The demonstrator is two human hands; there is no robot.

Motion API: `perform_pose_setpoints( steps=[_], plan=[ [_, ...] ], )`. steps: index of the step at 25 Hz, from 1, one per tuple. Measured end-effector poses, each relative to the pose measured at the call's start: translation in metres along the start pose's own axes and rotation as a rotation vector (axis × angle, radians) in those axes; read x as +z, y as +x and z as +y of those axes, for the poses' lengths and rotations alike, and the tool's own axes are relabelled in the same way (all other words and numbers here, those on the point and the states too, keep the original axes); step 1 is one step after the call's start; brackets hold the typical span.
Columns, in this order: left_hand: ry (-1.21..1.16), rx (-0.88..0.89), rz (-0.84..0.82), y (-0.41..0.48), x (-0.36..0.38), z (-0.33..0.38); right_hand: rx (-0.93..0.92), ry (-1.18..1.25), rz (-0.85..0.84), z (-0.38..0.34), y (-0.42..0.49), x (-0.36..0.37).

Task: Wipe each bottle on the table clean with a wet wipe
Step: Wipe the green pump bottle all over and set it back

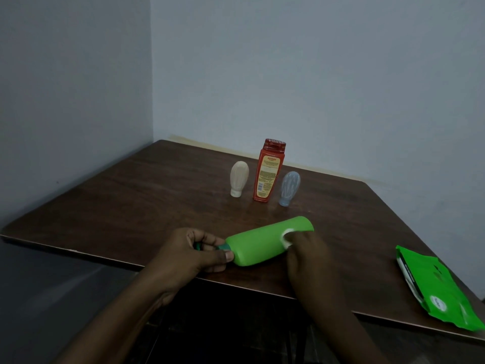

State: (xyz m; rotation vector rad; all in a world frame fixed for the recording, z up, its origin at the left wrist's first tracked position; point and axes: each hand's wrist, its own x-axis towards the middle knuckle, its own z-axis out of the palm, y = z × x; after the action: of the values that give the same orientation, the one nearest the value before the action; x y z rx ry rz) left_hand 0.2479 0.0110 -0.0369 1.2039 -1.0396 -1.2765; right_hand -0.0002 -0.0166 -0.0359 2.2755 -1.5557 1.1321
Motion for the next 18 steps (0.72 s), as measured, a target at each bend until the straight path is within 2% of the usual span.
perform_pose_setpoints(
  steps=[2,4,5,9,11,13,16,18],
  plan=[
    [0.006,0.01,-0.006,-0.001,-0.001,-0.001,-0.195,0.051,-0.098,-0.028,-0.02,-0.007],
    [0.013,0.021,-0.009,-0.001,-0.002,-0.001,-0.281,0.045,-0.171,-0.023,-0.014,-0.012],
    [0.014,0.024,-0.008,0.0,-0.002,-0.001,-0.255,0.027,-0.155,-0.01,-0.005,-0.011],
    [0.039,0.023,0.018,0.001,-0.001,-0.002,0.047,-0.07,0.019,0.053,0.035,-0.004],
    [0.066,0.035,0.026,0.0,0.0,-0.002,0.06,-0.097,0.066,0.045,0.035,-0.002],
    [0.076,0.047,0.029,0.0,-0.002,-0.002,-0.053,-0.08,0.027,0.011,0.014,0.001],
    [0.116,0.086,0.03,-0.001,-0.004,-0.003,-0.306,-0.026,-0.128,-0.026,-0.014,-0.003],
    [0.118,0.102,0.038,-0.002,-0.003,-0.003,-0.298,-0.067,-0.156,-0.008,0.004,-0.005]
  ],
)
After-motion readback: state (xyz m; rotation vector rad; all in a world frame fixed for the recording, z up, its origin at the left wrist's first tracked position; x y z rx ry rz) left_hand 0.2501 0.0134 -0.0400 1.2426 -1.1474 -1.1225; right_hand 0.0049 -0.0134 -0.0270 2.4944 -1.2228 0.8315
